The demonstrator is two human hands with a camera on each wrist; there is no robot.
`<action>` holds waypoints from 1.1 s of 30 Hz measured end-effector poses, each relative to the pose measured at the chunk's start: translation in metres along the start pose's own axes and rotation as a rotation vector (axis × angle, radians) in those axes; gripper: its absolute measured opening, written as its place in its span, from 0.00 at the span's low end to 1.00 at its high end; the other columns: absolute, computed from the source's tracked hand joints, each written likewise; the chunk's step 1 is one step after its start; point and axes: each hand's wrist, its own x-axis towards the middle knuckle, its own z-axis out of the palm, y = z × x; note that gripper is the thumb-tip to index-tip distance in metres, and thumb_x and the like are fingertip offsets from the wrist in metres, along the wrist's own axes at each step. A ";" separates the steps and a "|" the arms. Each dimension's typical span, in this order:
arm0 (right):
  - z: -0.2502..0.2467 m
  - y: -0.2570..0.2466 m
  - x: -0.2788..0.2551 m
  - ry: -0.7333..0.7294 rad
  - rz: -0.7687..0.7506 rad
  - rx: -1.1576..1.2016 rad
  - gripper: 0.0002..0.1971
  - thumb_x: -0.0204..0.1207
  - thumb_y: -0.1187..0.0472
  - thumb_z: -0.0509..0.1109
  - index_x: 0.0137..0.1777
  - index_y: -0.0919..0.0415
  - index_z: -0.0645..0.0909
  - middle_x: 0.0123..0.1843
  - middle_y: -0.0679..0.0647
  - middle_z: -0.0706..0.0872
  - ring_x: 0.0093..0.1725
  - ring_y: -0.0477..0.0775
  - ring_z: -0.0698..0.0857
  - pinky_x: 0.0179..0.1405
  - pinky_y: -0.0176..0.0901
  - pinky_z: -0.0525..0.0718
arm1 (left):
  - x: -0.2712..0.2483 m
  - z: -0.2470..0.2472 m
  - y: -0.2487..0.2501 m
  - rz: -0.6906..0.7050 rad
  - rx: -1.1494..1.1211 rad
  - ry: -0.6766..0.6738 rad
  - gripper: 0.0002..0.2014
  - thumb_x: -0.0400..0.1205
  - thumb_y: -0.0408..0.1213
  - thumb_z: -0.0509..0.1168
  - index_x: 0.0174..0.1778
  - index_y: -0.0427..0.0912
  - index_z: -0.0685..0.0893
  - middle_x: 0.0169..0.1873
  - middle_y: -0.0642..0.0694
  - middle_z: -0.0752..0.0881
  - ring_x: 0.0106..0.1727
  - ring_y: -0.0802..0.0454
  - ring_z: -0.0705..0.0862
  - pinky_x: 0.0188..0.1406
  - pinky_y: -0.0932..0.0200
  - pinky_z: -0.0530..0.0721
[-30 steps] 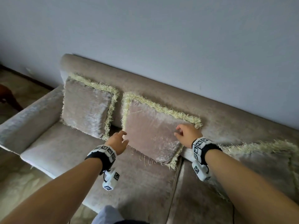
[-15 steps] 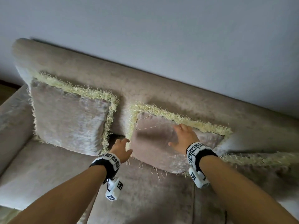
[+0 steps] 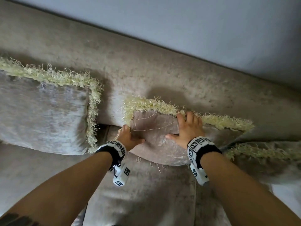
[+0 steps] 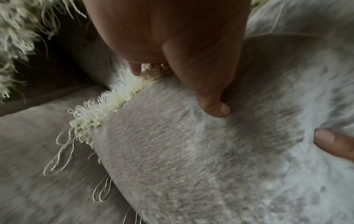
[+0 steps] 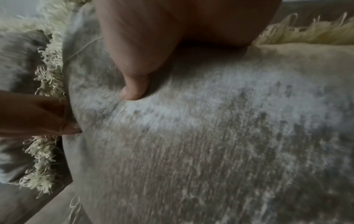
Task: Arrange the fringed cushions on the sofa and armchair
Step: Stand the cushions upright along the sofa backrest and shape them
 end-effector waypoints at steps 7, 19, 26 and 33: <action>0.007 0.005 -0.003 0.026 -0.025 -0.057 0.37 0.71 0.25 0.62 0.71 0.51 0.68 0.70 0.59 0.68 0.69 0.63 0.69 0.73 0.63 0.68 | 0.002 0.020 -0.007 0.020 0.038 0.064 0.32 0.72 0.61 0.70 0.71 0.51 0.79 0.55 0.42 0.78 0.60 0.42 0.74 0.66 0.42 0.77; -0.055 0.074 -0.084 0.079 0.035 0.087 0.31 0.73 0.29 0.65 0.57 0.59 0.78 0.58 0.55 0.69 0.61 0.60 0.72 0.62 0.57 0.74 | -0.085 -0.041 0.088 0.296 0.355 0.076 0.24 0.73 0.66 0.55 0.45 0.50 0.84 0.40 0.48 0.81 0.43 0.44 0.83 0.43 0.40 0.86; -0.060 0.123 -0.085 0.031 0.007 0.435 0.42 0.66 0.19 0.58 0.80 0.34 0.61 0.69 0.59 0.72 0.70 0.67 0.70 0.69 0.62 0.73 | -0.115 -0.084 0.187 0.340 0.739 0.140 0.27 0.82 0.63 0.59 0.72 0.51 0.71 0.57 0.44 0.77 0.61 0.39 0.77 0.56 0.37 0.79; 0.013 0.101 -0.051 -0.086 0.191 0.428 0.39 0.78 0.32 0.61 0.74 0.66 0.65 0.74 0.63 0.61 0.74 0.66 0.65 0.71 0.58 0.72 | -0.065 -0.044 0.149 0.235 0.759 0.203 0.25 0.83 0.59 0.58 0.66 0.42 0.71 0.66 0.43 0.74 0.65 0.41 0.76 0.61 0.38 0.80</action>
